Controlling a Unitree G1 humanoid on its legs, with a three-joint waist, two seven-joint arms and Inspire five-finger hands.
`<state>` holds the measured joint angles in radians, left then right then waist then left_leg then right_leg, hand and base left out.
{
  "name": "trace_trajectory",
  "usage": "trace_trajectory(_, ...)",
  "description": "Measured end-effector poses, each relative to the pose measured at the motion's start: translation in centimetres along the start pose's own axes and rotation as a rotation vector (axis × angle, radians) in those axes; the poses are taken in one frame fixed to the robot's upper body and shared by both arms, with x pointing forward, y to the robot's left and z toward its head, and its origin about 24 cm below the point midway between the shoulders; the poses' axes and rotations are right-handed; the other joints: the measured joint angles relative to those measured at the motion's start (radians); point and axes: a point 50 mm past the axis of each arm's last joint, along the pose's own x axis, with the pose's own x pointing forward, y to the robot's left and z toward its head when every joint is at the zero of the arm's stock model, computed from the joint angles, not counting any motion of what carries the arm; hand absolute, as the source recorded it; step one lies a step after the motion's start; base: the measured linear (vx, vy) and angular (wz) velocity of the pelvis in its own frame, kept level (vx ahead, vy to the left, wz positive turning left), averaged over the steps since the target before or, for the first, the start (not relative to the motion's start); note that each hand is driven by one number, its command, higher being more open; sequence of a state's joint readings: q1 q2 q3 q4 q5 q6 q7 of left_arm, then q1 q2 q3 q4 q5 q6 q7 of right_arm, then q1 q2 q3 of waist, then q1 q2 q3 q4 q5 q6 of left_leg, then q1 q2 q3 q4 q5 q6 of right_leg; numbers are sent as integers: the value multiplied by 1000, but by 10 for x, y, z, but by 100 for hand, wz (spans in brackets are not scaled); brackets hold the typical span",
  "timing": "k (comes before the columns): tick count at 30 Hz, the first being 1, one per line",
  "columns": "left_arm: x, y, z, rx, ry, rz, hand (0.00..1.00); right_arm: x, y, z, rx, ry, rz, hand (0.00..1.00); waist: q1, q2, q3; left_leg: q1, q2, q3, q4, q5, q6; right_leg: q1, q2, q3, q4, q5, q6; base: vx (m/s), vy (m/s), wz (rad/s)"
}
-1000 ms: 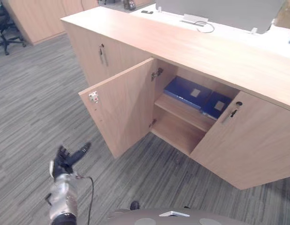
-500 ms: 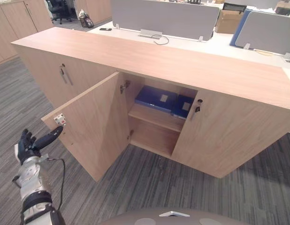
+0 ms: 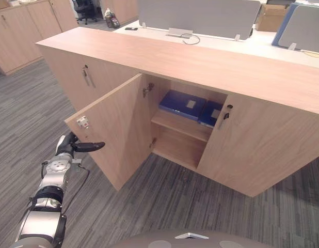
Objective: Walk over to the cabinet, pick up the folder, carry it to the office cabinet, place the folder inside the office cabinet, then close the office cabinet door
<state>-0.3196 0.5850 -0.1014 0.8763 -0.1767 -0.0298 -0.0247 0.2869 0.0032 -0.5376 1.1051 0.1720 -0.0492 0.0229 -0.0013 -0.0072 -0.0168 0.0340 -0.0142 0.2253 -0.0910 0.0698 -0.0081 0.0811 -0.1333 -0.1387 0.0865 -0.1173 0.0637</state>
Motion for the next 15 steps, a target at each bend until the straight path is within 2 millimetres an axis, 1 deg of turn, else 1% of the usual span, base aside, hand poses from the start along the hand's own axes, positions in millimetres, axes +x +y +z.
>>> trace_trajectory(2, -2, -17, 6, 39, -41, -71, 100, 1, 2, 4, -14, -7, 10, 100, 0, -2, 4, -15, -2, -19, 0, 12, 3, -4, -1, -16, -1, -3, 4, -142, 5, 33)
trace_trajectory(4, -10, -44, 13, 66, -107, -180, 100, 3, 5, 6, -24, -2, 18, 100, 0, -5, 9, -31, -10, -39, 0, 16, 9, -8, -4, -26, -2, 0, 10, -97, 35, 33)
trace_trajectory(5, -14, -52, 13, 68, -121, -215, 100, 3, 5, 6, -26, 0, 20, 100, 0, -6, 11, -33, -12, -41, 0, 18, 11, -8, -4, -26, -3, 0, 10, -62, 52, 24)
trace_trajectory(6, -21, -70, 13, 81, -153, -294, 100, 3, 7, 6, -31, 2, 24, 100, 0, -7, 14, -36, -18, -46, 0, 18, 12, -8, -7, -23, -4, 0, 11, -34, 47, 15)
trace_trajectory(7, -25, -78, 14, 80, -171, -326, 100, 3, 7, 6, -34, 3, 25, 100, 0, -9, 13, -39, -20, -48, 0, 19, 13, -8, -8, -23, -5, 1, 12, -24, 65, 21)
trace_trajectory(9, -44, -116, 18, 57, -250, -508, 100, 4, 9, 8, -35, 4, 27, 100, 0, -13, 14, -48, -36, -63, 0, 19, 13, -7, -19, -25, -15, 7, 23, 0, 74, 18)
trace_trajectory(10, -49, -126, 17, 36, -260, -558, 100, 4, 10, 9, -39, 4, 29, 100, -2, -13, 14, -49, -40, -64, 0, 18, 14, -5, -22, -26, -19, 9, 25, 16, 73, 4)
trace_trajectory(12, -66, -165, 13, -24, -255, -718, 100, 6, 14, 13, -48, 8, 37, 100, -10, -10, 15, -48, -53, -62, 0, 14, 21, 0, -28, -24, -29, 12, 31, 30, 63, -3)
trace_trajectory(13, -70, -174, 12, -30, -248, -756, 100, 6, 16, 14, -49, 8, 41, 100, -14, -10, 17, -48, -55, -62, 0, 13, 21, 4, -30, -25, -35, 13, 32, 65, 66, -1)
trace_trajectory(14, -78, -188, 7, -62, -231, -808, 100, 7, 21, 18, -64, 3, 54, 100, -29, -12, 23, -47, -60, -63, 0, 13, 21, 8, -34, -26, -42, 14, 33, 63, 49, -3)
trace_trajectory(15, -83, -195, 4, -96, -213, -847, 100, 8, 24, 21, -75, -4, 64, 100, -42, -14, 28, -46, -62, -62, 0, 11, 24, 8, -37, -26, -42, 14, 34, 82, 41, -8)
